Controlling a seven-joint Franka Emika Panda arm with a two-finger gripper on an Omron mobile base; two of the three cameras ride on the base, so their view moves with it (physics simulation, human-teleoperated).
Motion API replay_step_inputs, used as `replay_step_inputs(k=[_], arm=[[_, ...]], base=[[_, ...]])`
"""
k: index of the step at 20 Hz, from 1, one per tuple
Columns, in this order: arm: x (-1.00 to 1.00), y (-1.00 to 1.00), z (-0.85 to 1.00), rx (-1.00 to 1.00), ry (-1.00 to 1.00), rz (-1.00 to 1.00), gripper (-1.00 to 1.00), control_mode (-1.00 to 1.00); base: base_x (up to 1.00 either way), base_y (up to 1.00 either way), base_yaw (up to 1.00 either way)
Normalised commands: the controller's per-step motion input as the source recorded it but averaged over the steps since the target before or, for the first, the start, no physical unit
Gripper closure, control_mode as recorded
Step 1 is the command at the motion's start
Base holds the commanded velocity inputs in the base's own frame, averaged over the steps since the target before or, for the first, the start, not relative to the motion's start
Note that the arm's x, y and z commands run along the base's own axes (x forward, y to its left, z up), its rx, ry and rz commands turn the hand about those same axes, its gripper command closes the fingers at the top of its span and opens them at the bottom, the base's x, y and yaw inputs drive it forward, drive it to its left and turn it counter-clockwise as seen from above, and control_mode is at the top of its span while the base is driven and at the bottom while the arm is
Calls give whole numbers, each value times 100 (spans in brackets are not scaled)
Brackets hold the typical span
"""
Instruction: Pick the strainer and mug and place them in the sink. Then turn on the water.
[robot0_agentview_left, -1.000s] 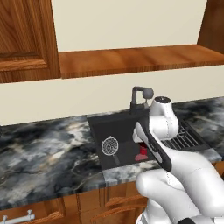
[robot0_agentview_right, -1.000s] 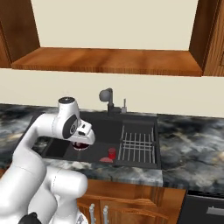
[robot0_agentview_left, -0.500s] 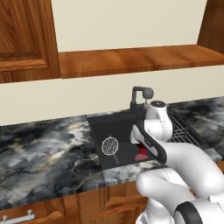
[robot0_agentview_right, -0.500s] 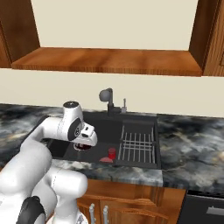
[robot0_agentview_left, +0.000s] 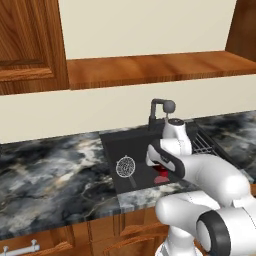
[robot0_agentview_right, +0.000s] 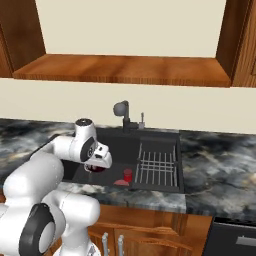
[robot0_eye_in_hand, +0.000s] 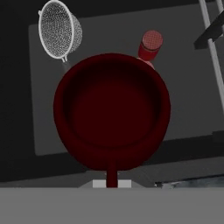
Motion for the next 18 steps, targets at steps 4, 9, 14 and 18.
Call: replay_step_inputs(k=[4, 9, 14, 18], arm=[[2, 1, -16, 0, 3, 0, 100, -100], [0, 0, -16, 0, 2, 1, 100, -100], [5, 1, -18, 0, 1, 0, 100, -100], [6, 8, -14, 0, 1, 0, 100, -100]], base=[[0, 0, 0], [0, 0, 0], [0, 0, 0], [0, 0, 0]])
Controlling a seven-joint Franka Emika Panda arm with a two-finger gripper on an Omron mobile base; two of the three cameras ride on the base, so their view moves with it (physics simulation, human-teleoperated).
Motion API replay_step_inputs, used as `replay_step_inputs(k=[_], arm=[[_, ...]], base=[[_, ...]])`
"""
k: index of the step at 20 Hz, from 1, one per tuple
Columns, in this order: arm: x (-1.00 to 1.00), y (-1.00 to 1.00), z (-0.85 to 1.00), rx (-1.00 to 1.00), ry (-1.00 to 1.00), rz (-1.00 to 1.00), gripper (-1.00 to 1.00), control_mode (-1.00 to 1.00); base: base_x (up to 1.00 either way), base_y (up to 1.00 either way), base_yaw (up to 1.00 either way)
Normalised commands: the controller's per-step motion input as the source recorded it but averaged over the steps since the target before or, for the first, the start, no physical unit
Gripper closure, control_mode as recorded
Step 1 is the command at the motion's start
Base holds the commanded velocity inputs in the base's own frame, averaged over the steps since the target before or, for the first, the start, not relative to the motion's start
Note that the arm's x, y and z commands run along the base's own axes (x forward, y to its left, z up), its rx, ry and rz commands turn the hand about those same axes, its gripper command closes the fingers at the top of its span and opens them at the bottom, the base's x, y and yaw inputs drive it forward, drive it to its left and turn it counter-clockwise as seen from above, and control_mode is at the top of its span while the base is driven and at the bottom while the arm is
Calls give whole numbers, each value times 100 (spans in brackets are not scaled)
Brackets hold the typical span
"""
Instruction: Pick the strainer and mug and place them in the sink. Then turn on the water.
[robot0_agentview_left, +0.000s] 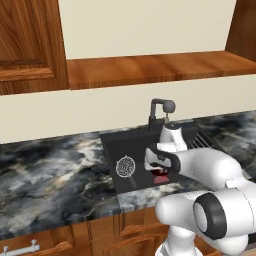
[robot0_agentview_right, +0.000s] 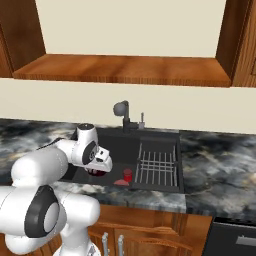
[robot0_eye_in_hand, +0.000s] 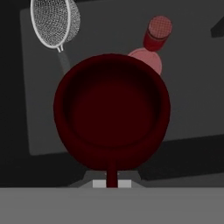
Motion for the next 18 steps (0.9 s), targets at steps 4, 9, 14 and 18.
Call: replay_step_inputs(k=[4, 9, 14, 18], arm=[[2, 4, -16, 0, 0, 0, 100, -100], [2, 1, -17, 0, 0, 0, 100, -100], [2, 0, -17, 0, 1, 0, 100, -100], [6, 0, -14, 0, 2, 0, 100, -100]], base=[[0, 0, 0], [0, 0, 0], [0, 0, 0], [0, 0, 0]])
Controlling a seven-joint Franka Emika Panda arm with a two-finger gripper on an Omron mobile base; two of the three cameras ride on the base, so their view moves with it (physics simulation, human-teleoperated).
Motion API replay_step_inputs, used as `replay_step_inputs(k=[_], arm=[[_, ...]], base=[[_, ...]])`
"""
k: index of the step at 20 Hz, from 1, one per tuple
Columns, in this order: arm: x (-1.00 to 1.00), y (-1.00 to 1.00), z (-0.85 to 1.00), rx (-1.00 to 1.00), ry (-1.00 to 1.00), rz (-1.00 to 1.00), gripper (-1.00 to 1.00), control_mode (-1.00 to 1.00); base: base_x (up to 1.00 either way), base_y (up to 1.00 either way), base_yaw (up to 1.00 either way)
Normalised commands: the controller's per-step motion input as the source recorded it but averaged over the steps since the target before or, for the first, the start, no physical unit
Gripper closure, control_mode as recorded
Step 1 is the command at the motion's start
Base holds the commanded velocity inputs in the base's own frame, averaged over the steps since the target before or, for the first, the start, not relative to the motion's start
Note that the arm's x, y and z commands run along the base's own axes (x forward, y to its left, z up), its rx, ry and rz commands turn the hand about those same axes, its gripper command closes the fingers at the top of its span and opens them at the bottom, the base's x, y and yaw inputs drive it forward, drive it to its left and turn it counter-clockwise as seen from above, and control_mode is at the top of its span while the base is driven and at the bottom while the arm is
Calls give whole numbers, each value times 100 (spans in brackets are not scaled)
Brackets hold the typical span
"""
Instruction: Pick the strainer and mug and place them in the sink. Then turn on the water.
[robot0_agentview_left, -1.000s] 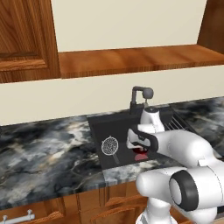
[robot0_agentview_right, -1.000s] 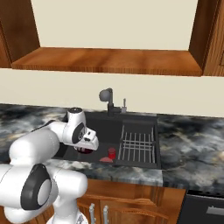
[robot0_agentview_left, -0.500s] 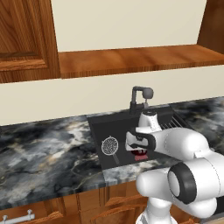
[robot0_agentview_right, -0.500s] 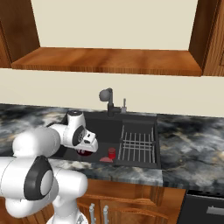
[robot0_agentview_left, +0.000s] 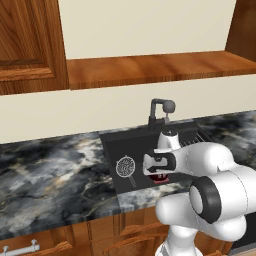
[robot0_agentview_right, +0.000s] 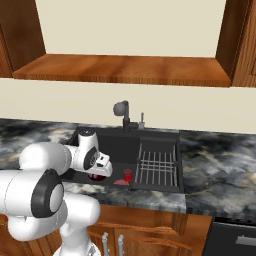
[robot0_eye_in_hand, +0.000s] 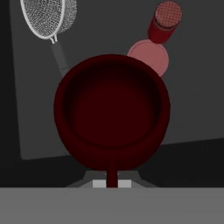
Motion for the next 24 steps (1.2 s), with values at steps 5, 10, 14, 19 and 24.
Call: replay_step_inputs(k=[5, 10, 14, 19, 24], arm=[[17, 2, -7, 0, 3, 0, 100, -100], [32, 0, -1, 0, 0, 0, 100, -100], [36, 1, 0, 0, 0, 0, 100, -100], [44, 2, 0, 0, 0, 0, 100, -100], [40, 0, -1, 0, 0, 0, 100, -100]], base=[[0, 0, 0], [0, 0, 0], [0, 0, 0], [0, 0, 0], [0, 0, 0]])
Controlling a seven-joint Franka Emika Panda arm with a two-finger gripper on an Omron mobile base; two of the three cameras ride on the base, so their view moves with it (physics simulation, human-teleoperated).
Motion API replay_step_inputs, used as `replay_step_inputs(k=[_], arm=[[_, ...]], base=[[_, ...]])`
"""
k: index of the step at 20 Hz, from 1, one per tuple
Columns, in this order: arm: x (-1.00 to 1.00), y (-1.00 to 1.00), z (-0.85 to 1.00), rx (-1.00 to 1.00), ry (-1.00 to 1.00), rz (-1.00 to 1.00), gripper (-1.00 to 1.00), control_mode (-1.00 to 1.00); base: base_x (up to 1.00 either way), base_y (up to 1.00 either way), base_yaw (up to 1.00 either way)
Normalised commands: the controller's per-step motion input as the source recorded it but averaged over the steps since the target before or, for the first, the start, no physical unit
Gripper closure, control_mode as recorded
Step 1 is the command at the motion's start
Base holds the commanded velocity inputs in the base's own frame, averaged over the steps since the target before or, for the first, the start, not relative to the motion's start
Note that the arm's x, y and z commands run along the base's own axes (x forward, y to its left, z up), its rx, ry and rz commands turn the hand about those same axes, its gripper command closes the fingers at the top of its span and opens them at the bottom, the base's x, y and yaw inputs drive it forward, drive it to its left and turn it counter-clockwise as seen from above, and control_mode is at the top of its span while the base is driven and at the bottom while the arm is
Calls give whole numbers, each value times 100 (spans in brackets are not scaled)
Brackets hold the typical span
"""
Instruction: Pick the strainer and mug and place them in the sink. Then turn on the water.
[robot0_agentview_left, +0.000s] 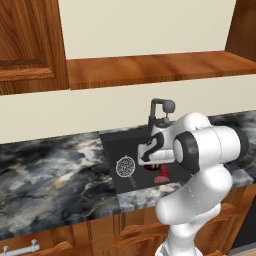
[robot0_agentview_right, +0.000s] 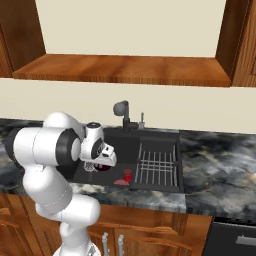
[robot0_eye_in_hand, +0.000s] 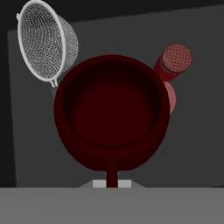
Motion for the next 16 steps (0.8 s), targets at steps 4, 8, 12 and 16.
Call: replay_step_inputs(k=[4, 8, 12, 16], arm=[[35, 0, -6, 0, 0, 0, 100, -100], [32, 0, -15, 0, 0, 0, 100, -100], [30, 0, -20, 0, 0, 0, 100, -100], [18, 0, -20, 0, 0, 1, 100, -100]], base=[[0, 0, 0], [0, 0, 0], [0, 0, 0], [0, 0, 0]])
